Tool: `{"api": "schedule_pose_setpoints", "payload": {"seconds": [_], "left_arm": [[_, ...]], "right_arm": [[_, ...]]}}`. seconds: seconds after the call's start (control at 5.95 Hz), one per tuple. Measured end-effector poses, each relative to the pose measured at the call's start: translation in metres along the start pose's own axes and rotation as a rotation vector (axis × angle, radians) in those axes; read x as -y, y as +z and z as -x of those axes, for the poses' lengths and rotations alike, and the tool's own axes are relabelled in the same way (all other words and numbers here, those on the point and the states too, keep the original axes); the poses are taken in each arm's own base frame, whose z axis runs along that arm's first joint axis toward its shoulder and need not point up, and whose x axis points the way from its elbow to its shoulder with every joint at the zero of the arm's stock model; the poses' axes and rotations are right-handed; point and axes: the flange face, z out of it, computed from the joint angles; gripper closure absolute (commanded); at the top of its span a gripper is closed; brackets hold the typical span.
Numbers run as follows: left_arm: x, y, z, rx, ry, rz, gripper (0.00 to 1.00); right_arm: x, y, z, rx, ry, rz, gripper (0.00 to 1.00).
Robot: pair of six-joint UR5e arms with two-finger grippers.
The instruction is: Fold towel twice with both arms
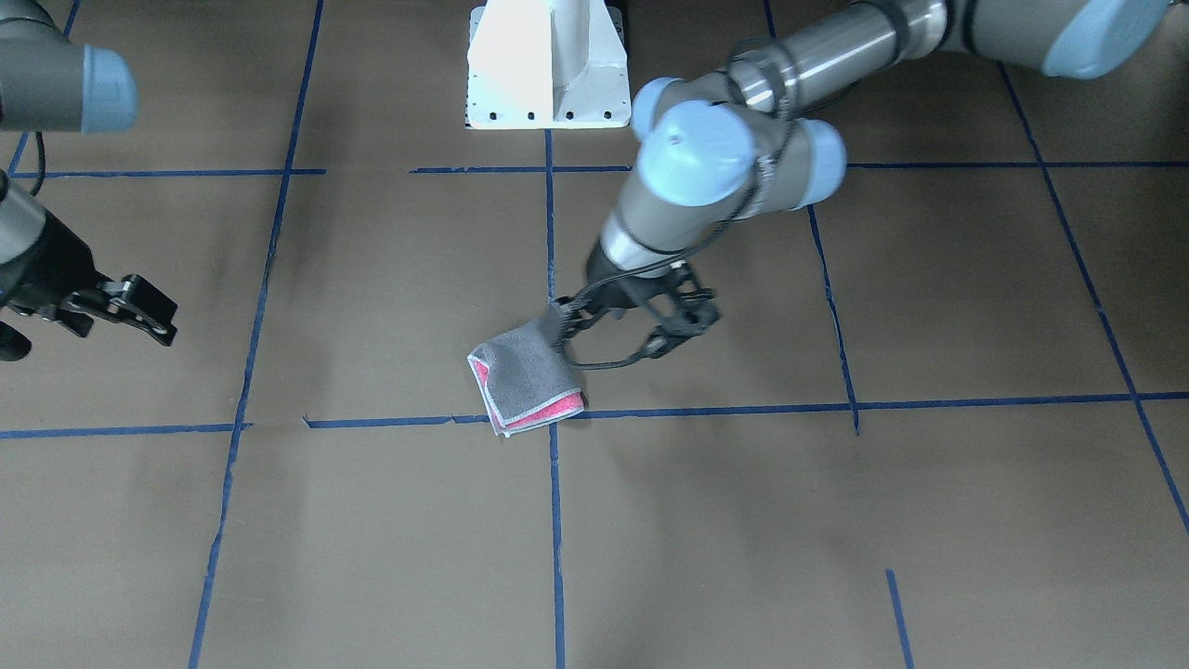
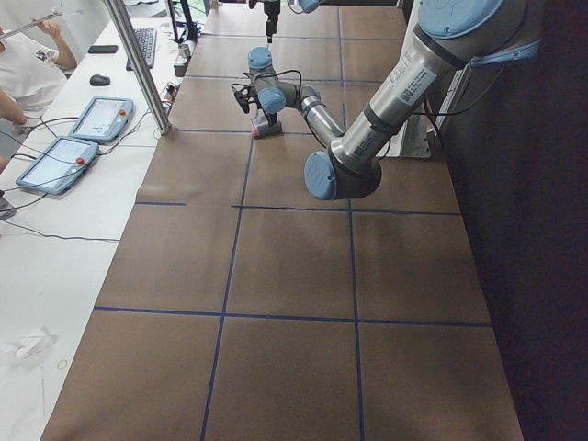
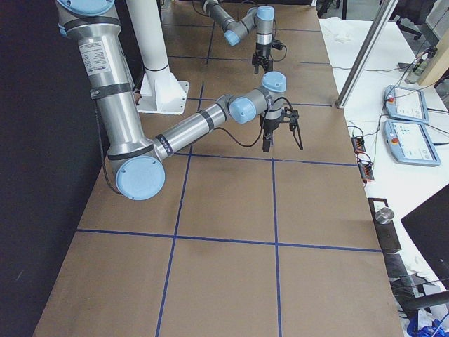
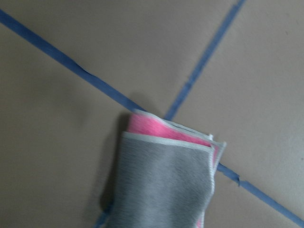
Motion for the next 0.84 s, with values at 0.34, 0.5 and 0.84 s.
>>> {"api": "schedule_pose_setpoints", "payload": {"seconds": [0.34,0.5,0.84], "left_arm": [[0.062,-0.080,0.124,0.095,0.211,-0.037,0.00],[0.108,-0.121,0.199,0.138,0.293,-0.035,0.00],[0.201,-0.190,0.374,0.208,0.434,-0.031,0.00]], "right_arm": [[-0.005,-0.030,-0.113,-0.034,-0.112,0.015,0.00],[-0.015,-0.038,-0.184,-0.023,-0.150,0.028,0.00],[-0.051,-0.039,-0.335,0.038,-0.203,0.040,0.00]]}}
